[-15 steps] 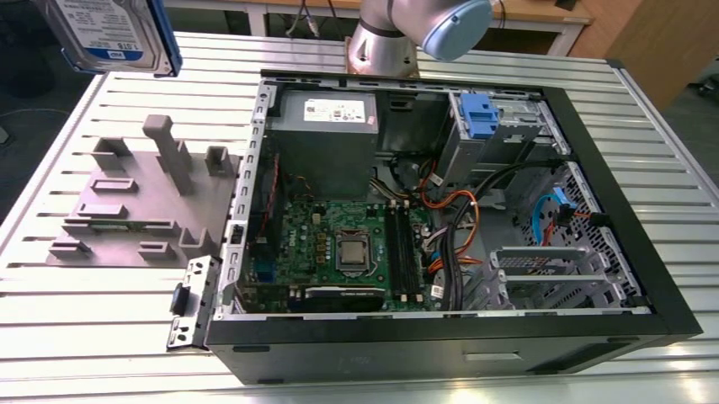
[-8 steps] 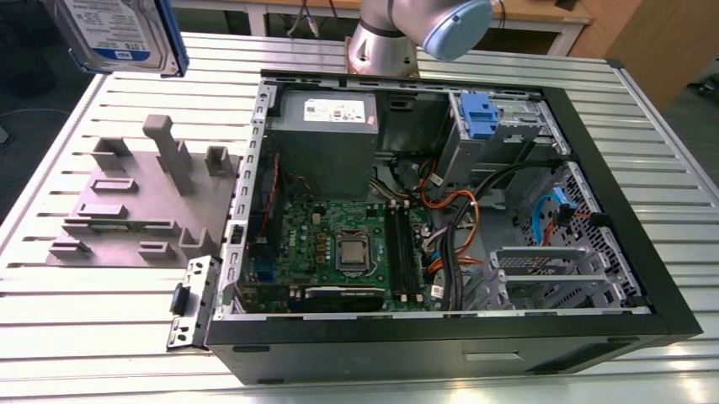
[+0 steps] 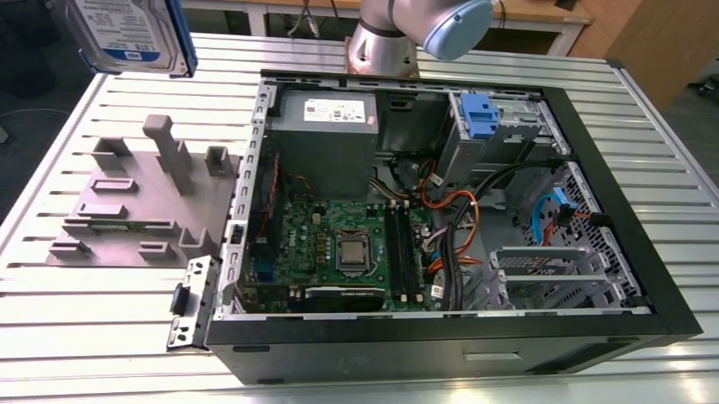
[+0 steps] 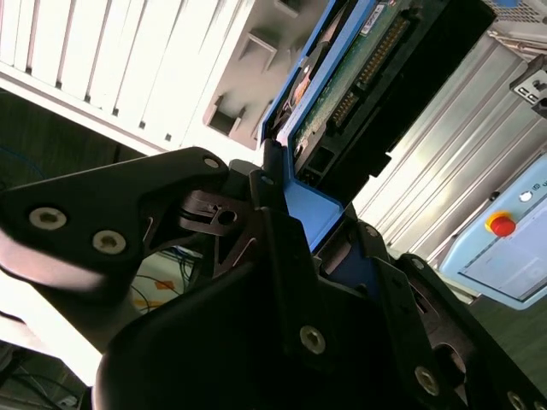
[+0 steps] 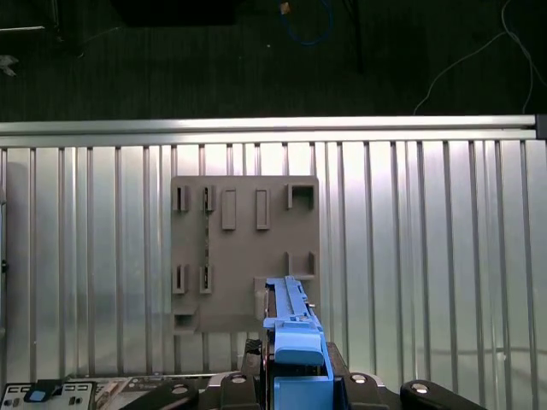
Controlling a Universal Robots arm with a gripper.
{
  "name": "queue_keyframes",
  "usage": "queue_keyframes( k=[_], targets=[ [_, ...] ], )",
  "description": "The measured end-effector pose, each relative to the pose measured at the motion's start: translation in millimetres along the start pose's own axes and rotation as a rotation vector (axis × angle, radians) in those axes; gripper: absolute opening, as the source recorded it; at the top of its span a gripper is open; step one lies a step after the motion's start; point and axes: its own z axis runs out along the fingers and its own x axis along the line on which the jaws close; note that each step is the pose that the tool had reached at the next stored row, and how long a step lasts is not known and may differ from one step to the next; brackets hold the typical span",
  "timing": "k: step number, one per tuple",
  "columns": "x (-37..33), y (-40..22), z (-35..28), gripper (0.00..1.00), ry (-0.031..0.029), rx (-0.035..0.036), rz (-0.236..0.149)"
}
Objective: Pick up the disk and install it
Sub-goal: 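Pick up the disk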
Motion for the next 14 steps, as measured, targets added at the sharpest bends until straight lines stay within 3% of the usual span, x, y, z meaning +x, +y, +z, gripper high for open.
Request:
queue_keyframes(
  k=[14],
  targets=[
    [-0.4,-9.9,-0.2,0.37,0.0000,-0.0001,0.000]
  ],
)
